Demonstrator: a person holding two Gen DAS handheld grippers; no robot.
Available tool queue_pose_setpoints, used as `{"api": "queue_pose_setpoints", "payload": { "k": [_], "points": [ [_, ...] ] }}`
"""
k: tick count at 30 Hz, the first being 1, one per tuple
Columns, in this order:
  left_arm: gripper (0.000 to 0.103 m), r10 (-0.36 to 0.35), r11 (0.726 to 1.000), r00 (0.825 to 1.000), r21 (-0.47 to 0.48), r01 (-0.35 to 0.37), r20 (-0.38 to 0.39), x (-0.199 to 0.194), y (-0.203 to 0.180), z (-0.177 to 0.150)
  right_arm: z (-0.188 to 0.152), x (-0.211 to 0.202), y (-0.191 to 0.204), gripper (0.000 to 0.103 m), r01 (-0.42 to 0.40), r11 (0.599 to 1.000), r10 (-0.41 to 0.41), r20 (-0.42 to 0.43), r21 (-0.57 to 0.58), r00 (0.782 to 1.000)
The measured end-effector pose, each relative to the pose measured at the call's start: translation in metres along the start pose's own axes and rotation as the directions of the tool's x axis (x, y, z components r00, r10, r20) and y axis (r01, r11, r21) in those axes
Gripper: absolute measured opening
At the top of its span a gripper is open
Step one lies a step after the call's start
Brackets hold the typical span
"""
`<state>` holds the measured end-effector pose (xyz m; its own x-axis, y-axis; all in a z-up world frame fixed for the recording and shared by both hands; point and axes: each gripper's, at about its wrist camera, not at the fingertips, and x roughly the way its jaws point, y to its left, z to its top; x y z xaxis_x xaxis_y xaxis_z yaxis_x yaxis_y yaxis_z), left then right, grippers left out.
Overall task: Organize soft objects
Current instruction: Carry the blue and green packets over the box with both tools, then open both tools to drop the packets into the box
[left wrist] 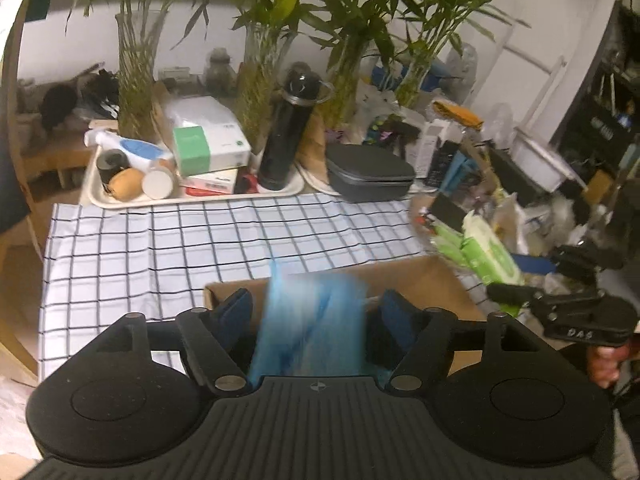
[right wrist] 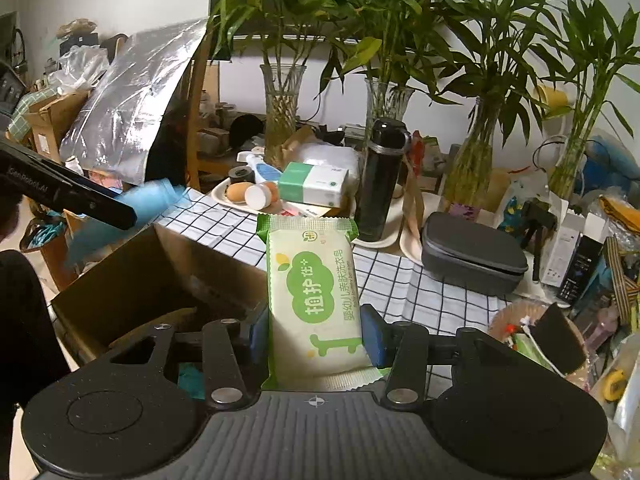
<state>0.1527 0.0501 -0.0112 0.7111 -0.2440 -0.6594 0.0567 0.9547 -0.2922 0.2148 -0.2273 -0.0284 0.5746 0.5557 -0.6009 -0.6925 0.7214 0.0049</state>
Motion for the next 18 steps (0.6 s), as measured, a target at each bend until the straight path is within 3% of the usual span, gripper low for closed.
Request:
{"api": "queue_pose_setpoints", "payload": {
  "k": [2,8,18],
  "points": [
    [0.08,-0.018,1.0,1.0,-0.02,0.018,0.01,-0.005,0.002,-0.003,-0.004,-0.004,0.001,0.051,-0.005,1.0,0.005,0.003,0.01,1.0],
    [0.081,0.03,0.999,0.999,-0.025,-0.029,0.019,-0.018,0.001,-0.015,-0.013,-0.011,0.011,0.051,-0.012,1.0,0.012,-0.001,0.011,1.0],
    [0.081,0.089,0.994,0.992,0.059,-0.094,0.089,-0.053,-0.007,-0.043,-0.017,-0.022,0.032,0.051,-0.045,0.999,0.045,0.0,-0.021,0.999]
  ]
}}
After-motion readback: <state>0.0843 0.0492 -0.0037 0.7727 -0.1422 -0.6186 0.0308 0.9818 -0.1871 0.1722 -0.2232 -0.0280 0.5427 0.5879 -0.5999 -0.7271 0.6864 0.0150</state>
